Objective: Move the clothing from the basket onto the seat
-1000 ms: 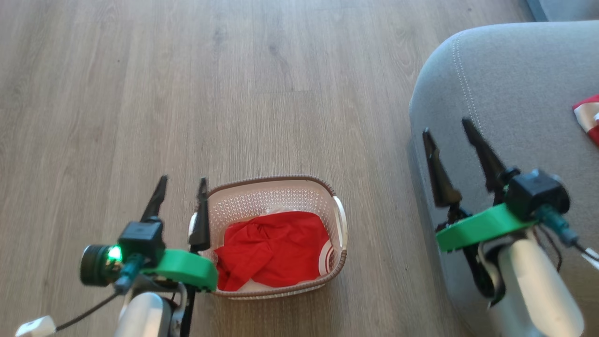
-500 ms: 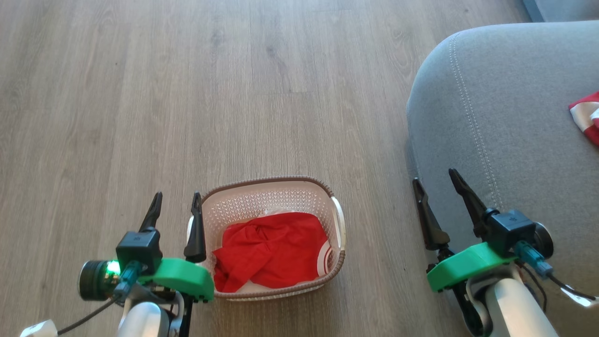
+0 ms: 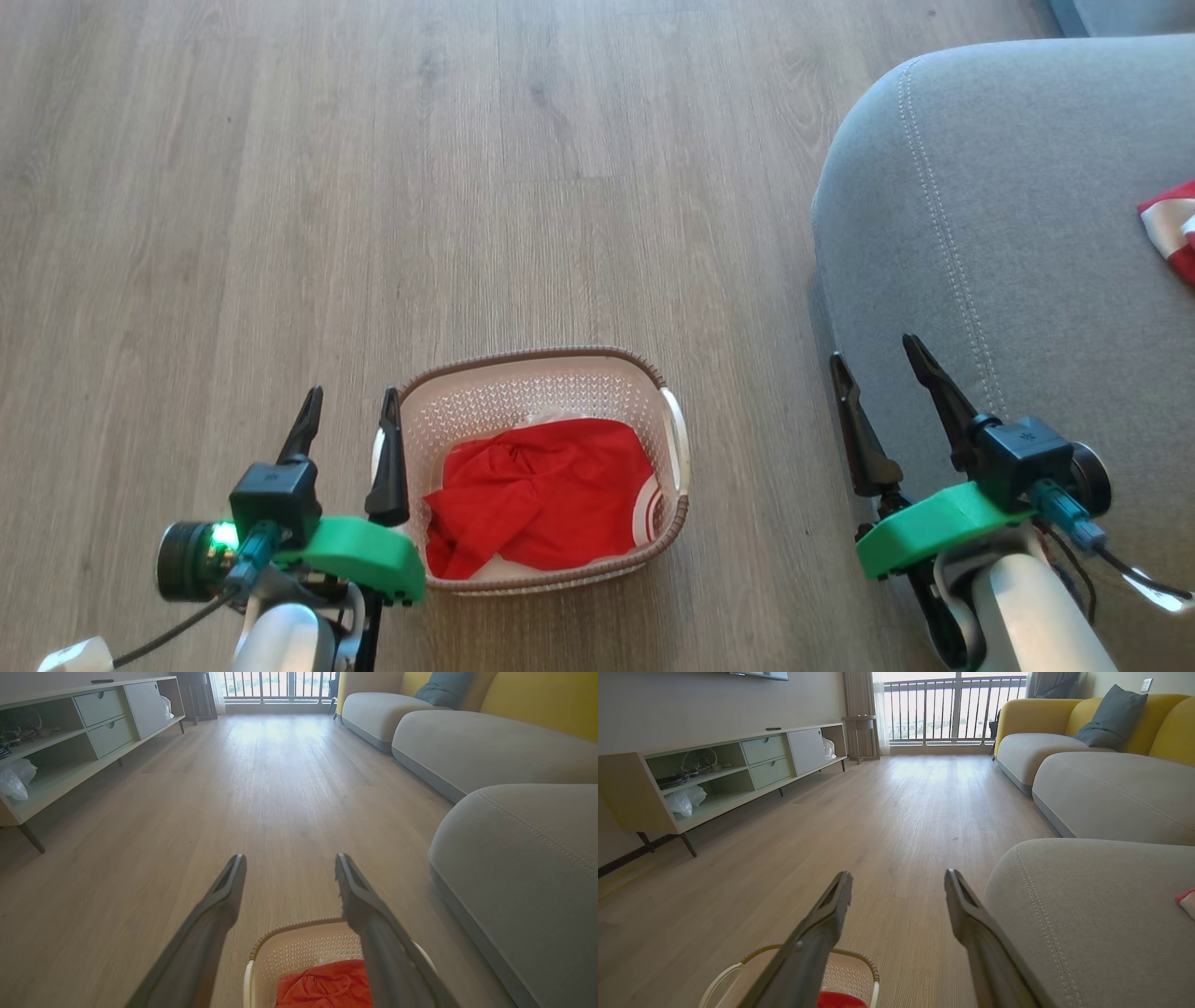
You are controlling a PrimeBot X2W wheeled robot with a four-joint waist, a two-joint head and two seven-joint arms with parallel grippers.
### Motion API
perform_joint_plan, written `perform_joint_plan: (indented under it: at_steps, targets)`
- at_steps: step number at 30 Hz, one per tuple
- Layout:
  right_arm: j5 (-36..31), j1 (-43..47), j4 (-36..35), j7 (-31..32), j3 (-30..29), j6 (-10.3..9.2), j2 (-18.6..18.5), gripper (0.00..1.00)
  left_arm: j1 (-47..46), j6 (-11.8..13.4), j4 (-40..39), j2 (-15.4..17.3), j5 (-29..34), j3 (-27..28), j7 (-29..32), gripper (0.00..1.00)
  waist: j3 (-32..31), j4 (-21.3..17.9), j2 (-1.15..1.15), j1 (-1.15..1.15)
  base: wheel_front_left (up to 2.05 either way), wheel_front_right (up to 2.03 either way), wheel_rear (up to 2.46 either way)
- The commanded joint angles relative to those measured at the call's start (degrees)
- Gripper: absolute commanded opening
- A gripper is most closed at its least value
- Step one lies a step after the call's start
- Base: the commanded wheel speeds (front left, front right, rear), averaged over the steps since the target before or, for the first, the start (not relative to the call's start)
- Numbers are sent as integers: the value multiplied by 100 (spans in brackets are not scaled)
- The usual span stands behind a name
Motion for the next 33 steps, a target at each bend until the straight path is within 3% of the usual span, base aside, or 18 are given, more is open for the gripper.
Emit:
perform_joint_plan:
  at_steps: [1, 24, 33]
  targets:
    - [-44, -48, -199, -29, 96, -2, 54, 100, -143, -4, -151, 6, 14, 214, -27, 100, 2, 2, 0, 0, 0, 0, 0]
    - [-18, -103, -248, -29, 53, -2, 71, 100, -209, -68, -142, 6, 88, 164, -27, 100, 161, -13, 0, 0, 0, 0, 0]
    - [-71, -230, -254, -29, -6, -2, 71, 100, -377, -163, 48, 6, 99, 103, -27, 100, 681, -113, 0, 0, 0, 0, 0]
